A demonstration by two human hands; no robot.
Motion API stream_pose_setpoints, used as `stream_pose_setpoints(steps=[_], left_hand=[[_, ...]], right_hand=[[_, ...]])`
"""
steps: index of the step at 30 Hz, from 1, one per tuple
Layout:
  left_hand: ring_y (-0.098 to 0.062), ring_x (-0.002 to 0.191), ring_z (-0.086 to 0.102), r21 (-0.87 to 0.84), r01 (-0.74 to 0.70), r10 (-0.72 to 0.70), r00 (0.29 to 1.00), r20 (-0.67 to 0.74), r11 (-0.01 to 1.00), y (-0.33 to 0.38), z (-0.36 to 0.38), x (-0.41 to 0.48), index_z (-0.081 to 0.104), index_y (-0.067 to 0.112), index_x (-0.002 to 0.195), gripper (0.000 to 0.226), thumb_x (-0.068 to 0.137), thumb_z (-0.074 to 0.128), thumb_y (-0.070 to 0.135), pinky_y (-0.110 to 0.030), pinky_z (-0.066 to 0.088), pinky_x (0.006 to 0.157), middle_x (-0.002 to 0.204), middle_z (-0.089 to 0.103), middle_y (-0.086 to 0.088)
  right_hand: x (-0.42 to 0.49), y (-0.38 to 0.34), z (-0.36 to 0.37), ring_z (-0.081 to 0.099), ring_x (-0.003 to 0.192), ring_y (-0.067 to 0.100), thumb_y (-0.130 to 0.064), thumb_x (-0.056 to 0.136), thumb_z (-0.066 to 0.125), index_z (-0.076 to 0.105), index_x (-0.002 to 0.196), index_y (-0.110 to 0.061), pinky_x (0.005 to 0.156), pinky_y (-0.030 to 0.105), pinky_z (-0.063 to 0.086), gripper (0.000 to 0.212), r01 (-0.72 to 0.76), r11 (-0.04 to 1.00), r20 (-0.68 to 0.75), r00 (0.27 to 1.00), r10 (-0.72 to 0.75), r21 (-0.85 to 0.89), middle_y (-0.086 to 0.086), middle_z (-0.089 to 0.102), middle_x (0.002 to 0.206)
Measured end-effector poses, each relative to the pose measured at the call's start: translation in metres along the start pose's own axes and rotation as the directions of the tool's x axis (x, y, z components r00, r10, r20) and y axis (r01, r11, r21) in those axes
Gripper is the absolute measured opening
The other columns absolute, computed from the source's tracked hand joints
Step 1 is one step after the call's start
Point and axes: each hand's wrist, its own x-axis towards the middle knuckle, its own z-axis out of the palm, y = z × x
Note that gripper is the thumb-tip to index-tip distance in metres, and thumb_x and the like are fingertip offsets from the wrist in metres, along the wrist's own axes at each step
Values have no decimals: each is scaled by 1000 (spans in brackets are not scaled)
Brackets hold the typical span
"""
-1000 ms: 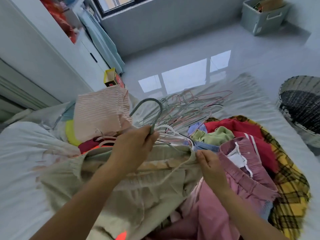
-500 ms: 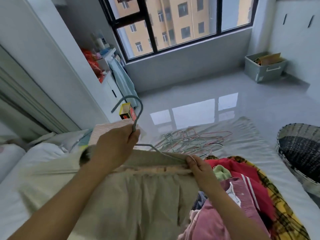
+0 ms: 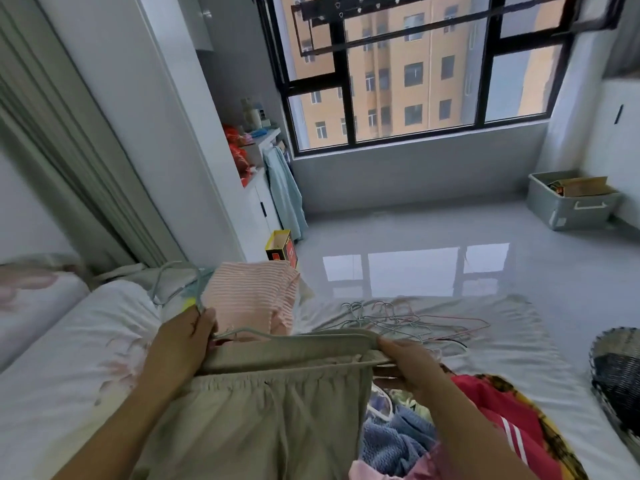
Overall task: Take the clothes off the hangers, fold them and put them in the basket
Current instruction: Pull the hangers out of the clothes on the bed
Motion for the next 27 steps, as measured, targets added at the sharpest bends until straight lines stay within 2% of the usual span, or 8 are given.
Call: stream_pose_setpoints(steps=[3,6,9,12,15,18,21,27], left_hand=[[-27,54,48,-251,144,-169,982,-79,957,-24,-12,-4,47,3,60,43,100,38,17,-38,35,56,54,53,-13],[-12,35,42,-760,253,-366,930,22,599,-43,-12,-13,43,4,67,39,101,34,21,-21,33,37,43,48,-4],[-10,35,41,-901,332,-461,870,177,280,-55,4,-7,43,13,70,33,100,36,25,-15,40,42,46,47,-1],[-8,36,43,-948,283,-453,871,191,144,-39,9,4,42,14,70,32,101,34,22,-14,37,39,45,47,1],[-6,36,42,-976,114,-368,929,40,184,0,-4,24,40,12,68,33,100,32,12,-15,34,38,38,43,6],[-7,40,42,-971,48,-323,946,-32,236,33,-29,55,40,14,68,33,100,34,13,-17,33,41,39,45,8],[-6,44,46,-903,31,-283,954,-101,429,51,-40,76,45,16,71,29,99,38,14,-17,34,43,50,52,6],[-7,46,46,-701,190,-215,975,54,687,33,18,65,41,15,75,24,95,37,1,-16,29,41,66,46,-4]], right_hand=[[16,12,-6,66,69,33,-20,97,49,61,81,-6,66,45,58,25,42,936,-194,974,-116,-349,20,65,80],[30,38,-15,65,79,36,-26,96,49,57,75,-19,77,52,53,23,36,856,-220,960,-173,-516,19,65,84],[31,43,-6,63,84,34,-23,97,47,56,75,-21,81,49,52,24,64,798,-139,973,-182,-599,18,65,86],[15,39,12,54,65,21,-15,98,46,57,78,-8,61,29,46,23,101,826,-5,992,-125,-555,9,56,70],[3,48,16,44,54,11,-15,96,48,54,66,-13,54,24,36,31,21,824,20,1000,-11,-566,3,50,62],[-17,46,-7,56,68,21,-21,90,52,60,83,-10,63,34,41,16,-78,790,-6,996,94,-608,10,62,77],[-39,24,-55,48,39,19,-14,87,53,56,70,-6,43,22,38,19,-170,943,-241,965,102,-285,4,52,42],[-66,-27,-137,45,52,23,-16,88,52,52,69,-11,58,29,35,20,-96,974,-453,891,-7,-204,10,51,58]])
